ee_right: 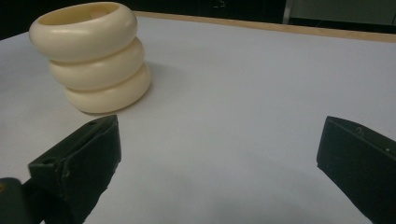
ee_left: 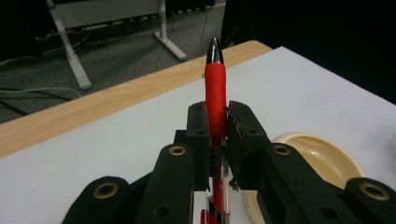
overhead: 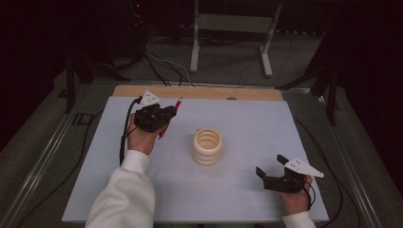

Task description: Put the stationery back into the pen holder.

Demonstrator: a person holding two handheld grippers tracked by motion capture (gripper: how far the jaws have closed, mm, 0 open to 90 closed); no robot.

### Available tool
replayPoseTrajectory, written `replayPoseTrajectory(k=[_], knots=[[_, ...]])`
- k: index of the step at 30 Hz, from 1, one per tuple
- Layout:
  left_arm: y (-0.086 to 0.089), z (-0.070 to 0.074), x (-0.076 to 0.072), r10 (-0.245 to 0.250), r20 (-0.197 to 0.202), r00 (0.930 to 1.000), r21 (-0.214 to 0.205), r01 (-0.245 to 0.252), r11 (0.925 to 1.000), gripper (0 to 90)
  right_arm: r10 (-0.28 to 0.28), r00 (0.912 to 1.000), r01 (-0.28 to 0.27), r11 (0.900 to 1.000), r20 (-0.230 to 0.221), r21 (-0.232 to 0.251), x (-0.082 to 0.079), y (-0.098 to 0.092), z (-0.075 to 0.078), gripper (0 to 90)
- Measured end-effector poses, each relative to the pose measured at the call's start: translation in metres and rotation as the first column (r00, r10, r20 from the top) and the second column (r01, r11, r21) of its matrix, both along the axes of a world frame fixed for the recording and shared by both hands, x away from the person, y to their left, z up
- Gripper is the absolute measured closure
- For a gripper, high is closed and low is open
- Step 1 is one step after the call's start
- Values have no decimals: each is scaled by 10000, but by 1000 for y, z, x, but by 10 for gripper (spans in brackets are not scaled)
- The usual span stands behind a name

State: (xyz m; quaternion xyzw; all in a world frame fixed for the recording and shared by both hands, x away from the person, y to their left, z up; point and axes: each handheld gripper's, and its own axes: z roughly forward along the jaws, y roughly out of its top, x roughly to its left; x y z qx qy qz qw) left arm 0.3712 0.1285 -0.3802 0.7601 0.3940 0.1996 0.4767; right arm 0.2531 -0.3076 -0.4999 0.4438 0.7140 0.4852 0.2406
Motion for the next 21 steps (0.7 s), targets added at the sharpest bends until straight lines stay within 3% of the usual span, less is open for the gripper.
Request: replayPoseTrajectory(k=[5, 10, 21], knots=[[-8, 2, -1, -235, 268, 9994, -39, 236, 9997, 806, 41, 10000, -40, 10000, 48, -59, -1, 1, 1, 2], [-19, 4, -2, -591, 424, 9974, -380, 607, 9974, 805, 33, 10000, -33, 10000, 42, -19, -1, 1, 1, 2], [-38, 6, 0, -928, 519, 9943, -538, 955, 9940, 805, 60, 10000, -60, 10000, 0, 19, 0, 0, 1, 2]])
